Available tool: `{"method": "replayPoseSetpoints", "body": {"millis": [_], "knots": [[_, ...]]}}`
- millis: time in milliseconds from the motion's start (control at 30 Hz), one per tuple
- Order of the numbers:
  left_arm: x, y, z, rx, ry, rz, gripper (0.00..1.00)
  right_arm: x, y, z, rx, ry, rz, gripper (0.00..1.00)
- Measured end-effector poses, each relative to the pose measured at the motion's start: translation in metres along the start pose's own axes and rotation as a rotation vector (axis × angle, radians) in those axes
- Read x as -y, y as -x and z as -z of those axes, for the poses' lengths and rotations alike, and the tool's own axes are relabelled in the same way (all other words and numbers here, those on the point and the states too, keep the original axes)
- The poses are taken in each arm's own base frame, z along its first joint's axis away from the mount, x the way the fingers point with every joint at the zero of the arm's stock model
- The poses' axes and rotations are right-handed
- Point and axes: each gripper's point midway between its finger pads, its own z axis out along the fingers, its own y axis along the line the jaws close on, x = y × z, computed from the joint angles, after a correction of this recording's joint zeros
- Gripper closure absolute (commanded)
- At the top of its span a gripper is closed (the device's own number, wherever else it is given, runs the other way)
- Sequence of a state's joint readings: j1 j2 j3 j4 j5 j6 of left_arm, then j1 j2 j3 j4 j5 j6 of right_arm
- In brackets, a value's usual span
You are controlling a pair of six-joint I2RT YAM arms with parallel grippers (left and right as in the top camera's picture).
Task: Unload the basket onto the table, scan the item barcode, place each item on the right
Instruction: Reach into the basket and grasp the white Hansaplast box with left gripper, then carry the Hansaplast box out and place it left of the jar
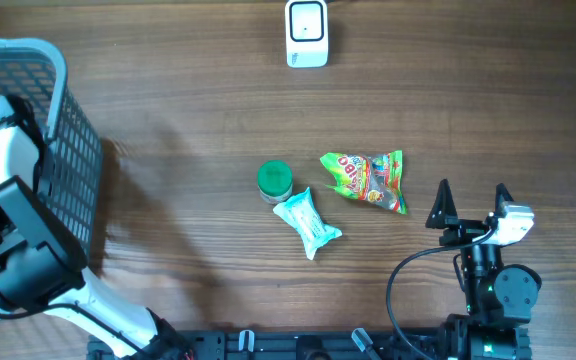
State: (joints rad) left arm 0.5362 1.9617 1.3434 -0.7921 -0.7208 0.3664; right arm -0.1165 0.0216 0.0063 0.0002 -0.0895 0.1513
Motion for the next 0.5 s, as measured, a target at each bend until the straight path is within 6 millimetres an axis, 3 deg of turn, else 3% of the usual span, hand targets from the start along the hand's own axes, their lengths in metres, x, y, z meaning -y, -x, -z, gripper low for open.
{"method": "replayPoseSetpoints", "body": {"millis": [133,333,400,500], "knots": [[-0.006,0.007,0.023,0.071,-0.021,0.094,0.89,0.000,0.000,0.000,0.000,0.000,0.000,0.00],[-0.055,0.014,0.089,0.292,-0.046,0.344,0.89,0.000,0.000,0.000,0.000,0.000,0.000,0.00],[-0.068,0.013,0.124,0.407,-0.099,0.404,0.89,0.000,0.000,0.000,0.000,0.000,0.000,0.00],[-0.072,0.011,0.201,0.646,-0.221,0.441,0.90,0.000,0.000,0.000,0.000,0.000,0.000,0.00]]}}
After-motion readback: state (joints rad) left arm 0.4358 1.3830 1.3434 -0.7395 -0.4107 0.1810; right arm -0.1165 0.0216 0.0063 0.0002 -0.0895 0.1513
